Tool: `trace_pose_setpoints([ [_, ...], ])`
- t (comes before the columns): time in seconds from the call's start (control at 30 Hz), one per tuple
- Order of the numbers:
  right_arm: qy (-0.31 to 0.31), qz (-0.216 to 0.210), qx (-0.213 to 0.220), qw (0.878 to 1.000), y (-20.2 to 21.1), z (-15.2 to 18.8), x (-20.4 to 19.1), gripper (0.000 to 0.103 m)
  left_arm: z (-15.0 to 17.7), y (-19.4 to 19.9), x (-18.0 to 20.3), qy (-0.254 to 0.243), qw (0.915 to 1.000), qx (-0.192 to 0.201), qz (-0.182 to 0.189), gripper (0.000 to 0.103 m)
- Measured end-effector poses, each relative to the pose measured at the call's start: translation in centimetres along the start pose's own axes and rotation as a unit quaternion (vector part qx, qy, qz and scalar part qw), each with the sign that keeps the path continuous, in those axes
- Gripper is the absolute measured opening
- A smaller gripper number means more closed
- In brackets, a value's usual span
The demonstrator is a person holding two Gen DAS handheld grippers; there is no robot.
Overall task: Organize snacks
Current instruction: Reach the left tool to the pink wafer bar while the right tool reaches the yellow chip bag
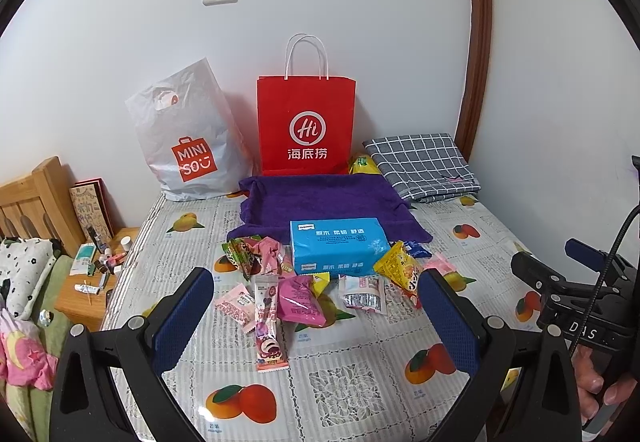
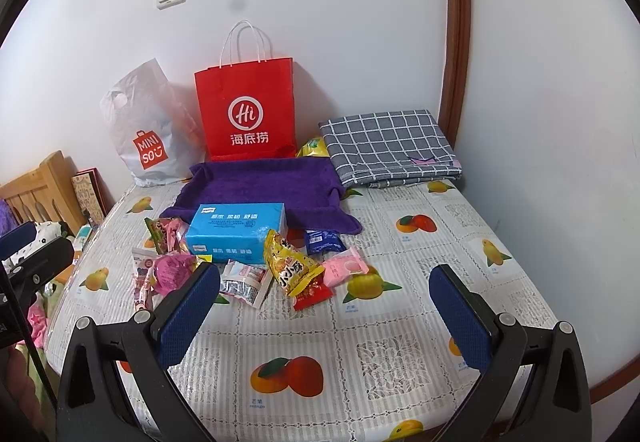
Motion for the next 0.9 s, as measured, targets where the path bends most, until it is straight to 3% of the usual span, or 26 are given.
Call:
trace_pose_setpoints([
  [0.4,0.005,0.001,-0.02,1.0,-2.7,0.8,-0.4,0.103,0.5,-3.0,-1.0,-0.004,0.9998,-0.021,0.002,0.103],
  [0.8,-0.003,0.002,-0.078,0.997,-9.1,2.9,0.1,0.103,2.5,-9.1,-3.0,0.017,0.9968,-0.078,-0.004,0.103],
  [0.9,0.001,0.006,-0.085,0.996,-10.4,3.4,0.6,0.103,3.1,-10.7,-3.9,0.022,0.9952,-0.095,-0.006,0.099],
])
Point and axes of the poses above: each gripper's, at about its wrist camera, not at the fingertips, and y roughly against the way its jaws point, x to its right, z to its underside, the point moved 1 cm from there along -y, roughly the way its jaws point, and after that the axes turned 5 degrees about y, right-handed, at the moved point
